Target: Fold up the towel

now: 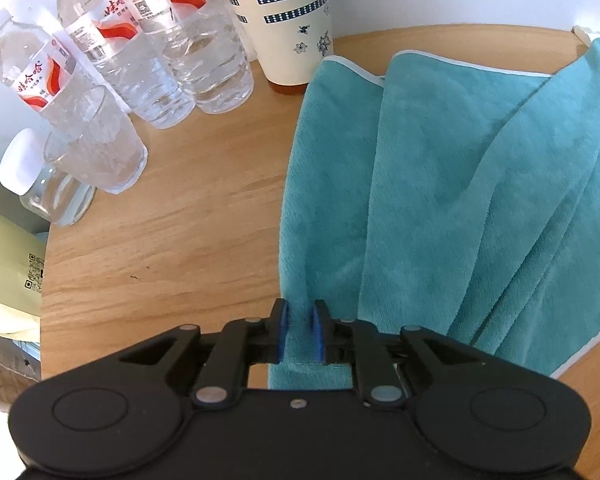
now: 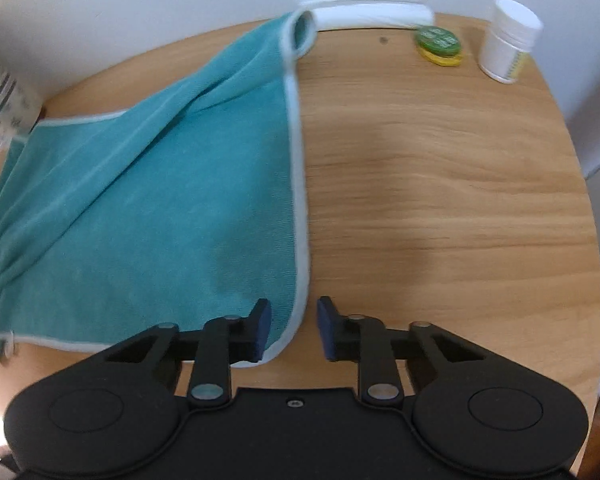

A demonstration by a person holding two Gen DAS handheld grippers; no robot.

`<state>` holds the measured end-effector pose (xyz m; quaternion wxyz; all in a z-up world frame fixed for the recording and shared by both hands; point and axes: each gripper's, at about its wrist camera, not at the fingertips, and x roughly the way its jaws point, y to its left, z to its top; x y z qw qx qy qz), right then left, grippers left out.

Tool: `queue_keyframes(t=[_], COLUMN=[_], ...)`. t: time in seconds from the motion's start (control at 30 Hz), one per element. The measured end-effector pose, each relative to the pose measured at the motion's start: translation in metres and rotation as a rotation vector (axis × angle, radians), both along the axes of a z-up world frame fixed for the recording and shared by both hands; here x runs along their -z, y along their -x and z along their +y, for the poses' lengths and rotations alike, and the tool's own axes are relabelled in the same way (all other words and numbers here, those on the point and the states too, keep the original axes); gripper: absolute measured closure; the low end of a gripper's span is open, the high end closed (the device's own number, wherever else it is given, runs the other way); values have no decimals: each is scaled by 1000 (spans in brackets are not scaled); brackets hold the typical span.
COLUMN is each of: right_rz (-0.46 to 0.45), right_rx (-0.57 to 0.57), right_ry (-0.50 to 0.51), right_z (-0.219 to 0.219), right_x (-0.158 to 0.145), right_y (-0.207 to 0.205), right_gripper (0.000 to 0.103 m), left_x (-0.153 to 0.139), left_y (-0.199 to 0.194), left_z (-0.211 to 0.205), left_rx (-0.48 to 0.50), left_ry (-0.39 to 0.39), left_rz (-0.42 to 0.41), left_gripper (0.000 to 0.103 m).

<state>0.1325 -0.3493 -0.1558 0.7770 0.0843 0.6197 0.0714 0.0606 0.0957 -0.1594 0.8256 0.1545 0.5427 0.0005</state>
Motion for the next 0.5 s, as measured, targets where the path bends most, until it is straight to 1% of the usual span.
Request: queue_keyframes(t=[0.07,0.13,0.17,0.27,0.37,0.5], right_rz=[10,11,10,9,-9,-48], right_rx=[-8,-7,-5,9,7,34], right_ry=[-33,-36,-34,-37,-23,-8], right_z=[-1,0,1,2,8,2], right_x=[1,2,2,3,2,-11], right_y=[0,0,0,0,5,16], right_gripper=[79,87,93,100,100,101], left_x=[0,0,1,1,2,2], left_y=[0,1,1,3,4,5], left_z=[1,1,1,0,0,-1], left_rx=[-4,-6,-4,10,8,13], left_ry=[2,9,9,-1,-7,-12], left_rz=[0,-1,-1,-4,-3,2], left_gripper=[86,86,86,86,86,86])
